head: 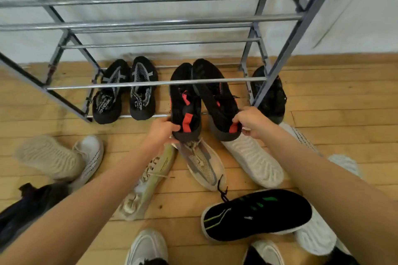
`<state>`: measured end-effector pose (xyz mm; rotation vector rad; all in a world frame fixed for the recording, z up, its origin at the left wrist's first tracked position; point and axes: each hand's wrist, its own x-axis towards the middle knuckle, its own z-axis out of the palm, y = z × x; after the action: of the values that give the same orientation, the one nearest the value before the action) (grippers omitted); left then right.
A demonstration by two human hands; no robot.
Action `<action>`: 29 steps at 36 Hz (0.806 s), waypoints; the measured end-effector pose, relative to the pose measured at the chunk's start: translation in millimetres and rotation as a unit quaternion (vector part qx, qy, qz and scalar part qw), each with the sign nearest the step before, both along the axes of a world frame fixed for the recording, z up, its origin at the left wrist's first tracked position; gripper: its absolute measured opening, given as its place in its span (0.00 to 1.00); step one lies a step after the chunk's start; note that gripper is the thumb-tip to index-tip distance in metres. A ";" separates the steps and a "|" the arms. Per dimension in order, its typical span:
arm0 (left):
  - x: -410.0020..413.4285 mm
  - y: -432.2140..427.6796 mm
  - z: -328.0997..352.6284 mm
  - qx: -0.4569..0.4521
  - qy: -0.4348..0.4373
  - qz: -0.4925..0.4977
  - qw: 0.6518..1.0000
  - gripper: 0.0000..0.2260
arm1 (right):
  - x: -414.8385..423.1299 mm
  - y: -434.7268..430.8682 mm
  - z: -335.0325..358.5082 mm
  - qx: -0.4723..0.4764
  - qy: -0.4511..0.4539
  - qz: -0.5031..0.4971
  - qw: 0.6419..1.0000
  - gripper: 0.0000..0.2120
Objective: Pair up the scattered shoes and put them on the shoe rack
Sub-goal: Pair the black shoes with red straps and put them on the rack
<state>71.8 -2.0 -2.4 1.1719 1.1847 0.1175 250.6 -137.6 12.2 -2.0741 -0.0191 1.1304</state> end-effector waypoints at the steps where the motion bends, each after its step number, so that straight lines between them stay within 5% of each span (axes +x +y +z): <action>1: 5.7 7.0 1.1 0.002 0.002 0.001 1.000 0.12 | 3.7 6.9 0.0 -0.002 -0.011 -0.003 1.000 0.09; 10: 52.4 54.9 -6.6 0.007 0.024 0.018 1.000 0.05 | 28.2 42.7 -20.5 -0.035 -0.116 -0.009 0.993 0.13; 16: 66.1 57.6 -26.0 -0.015 0.014 -0.004 1.000 0.12 | 32.8 51.6 -28.2 -0.079 -0.157 -0.001 0.984 0.14; 29: 87.4 54.7 -43.6 0.129 0.127 -0.092 0.979 0.15 | 37.2 61.1 -47.3 -0.066 -0.176 -0.037 0.981 0.16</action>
<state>159.2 52.8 -46.0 1.5556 1.3048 -0.0206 287.9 -76.5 -35.0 -2.3497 -0.0386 0.7241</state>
